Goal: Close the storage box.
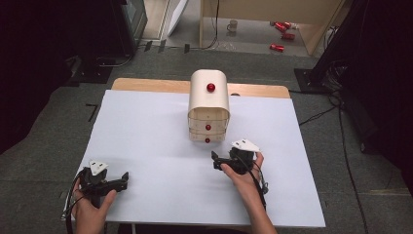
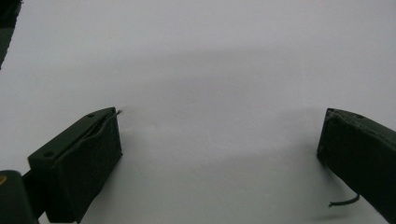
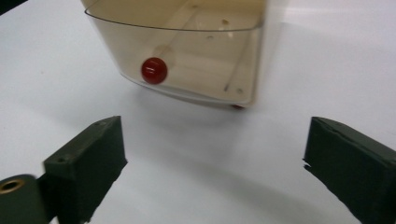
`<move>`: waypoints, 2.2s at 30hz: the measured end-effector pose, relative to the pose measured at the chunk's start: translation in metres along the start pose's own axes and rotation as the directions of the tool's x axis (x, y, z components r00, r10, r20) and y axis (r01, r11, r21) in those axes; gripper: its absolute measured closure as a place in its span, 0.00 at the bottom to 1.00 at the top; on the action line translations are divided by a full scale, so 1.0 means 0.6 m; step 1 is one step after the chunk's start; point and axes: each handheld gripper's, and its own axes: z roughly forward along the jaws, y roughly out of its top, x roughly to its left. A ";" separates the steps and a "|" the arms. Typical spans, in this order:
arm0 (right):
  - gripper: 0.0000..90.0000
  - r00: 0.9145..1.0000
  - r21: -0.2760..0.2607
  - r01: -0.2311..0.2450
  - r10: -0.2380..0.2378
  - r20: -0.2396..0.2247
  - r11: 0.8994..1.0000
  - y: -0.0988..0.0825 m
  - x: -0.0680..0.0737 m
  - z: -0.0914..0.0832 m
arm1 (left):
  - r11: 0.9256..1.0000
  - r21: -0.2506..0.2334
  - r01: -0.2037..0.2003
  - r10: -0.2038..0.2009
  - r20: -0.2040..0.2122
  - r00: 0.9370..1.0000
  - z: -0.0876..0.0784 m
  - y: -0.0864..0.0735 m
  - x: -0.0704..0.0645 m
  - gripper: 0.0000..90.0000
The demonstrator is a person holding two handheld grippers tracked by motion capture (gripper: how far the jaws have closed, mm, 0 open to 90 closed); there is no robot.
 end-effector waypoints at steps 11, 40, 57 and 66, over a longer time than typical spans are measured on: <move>0.02 0.998 -0.001 -0.025 0.025 0.056 1.000 -0.019 -0.046 -0.046 | 1.000 0.000 0.000 0.000 0.000 1.000 0.000 0.000 0.000 0.00; 0.02 0.978 0.017 -0.101 0.096 0.188 0.995 -0.086 -0.154 -0.146 | 1.000 0.000 -0.001 0.001 -0.001 1.000 0.000 0.000 0.000 0.00; 0.02 0.949 0.057 -0.113 0.091 0.301 0.992 -0.126 -0.202 -0.182 | 1.000 0.000 -0.002 0.002 -0.001 1.000 0.000 0.000 0.000 0.00; 0.05 0.947 0.121 -0.077 0.035 0.320 0.990 -0.139 -0.209 -0.175 | 1.000 -0.001 -0.001 0.001 -0.001 1.000 0.000 0.000 0.000 0.00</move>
